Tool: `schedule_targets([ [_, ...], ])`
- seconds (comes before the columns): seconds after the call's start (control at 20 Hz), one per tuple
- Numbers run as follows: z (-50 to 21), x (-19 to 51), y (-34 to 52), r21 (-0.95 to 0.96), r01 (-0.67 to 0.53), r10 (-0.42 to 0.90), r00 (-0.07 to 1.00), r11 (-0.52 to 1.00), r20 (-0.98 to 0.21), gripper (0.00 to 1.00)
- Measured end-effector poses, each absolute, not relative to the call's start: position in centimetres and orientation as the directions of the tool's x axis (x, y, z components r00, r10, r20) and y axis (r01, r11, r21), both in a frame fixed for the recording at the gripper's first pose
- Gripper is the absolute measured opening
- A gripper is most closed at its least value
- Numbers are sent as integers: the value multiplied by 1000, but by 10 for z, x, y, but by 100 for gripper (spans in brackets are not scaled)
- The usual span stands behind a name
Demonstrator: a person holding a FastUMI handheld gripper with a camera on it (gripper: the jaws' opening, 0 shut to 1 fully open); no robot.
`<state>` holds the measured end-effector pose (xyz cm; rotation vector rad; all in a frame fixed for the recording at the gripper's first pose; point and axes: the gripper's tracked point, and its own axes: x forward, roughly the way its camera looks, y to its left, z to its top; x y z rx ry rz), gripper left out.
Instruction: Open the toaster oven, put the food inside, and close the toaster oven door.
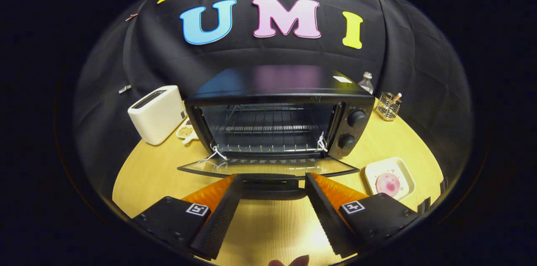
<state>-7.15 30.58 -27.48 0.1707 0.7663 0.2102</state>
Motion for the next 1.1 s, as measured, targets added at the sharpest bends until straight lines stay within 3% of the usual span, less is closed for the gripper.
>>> schedule_targets([
  [0.3, -324, -118, 302, 279, -107, 292, 523, 954, -801, 98],
  [0.45, -337, -133, 294, 283, -105, 298, 482, 953, -824, 98],
  [0.9, -299, -125, 259, 375, -214, 431, 499, 902, -752, 99],
  [1.1, -286, -126, 210, 439, -247, 504, 449, 864, -738, 99],
])
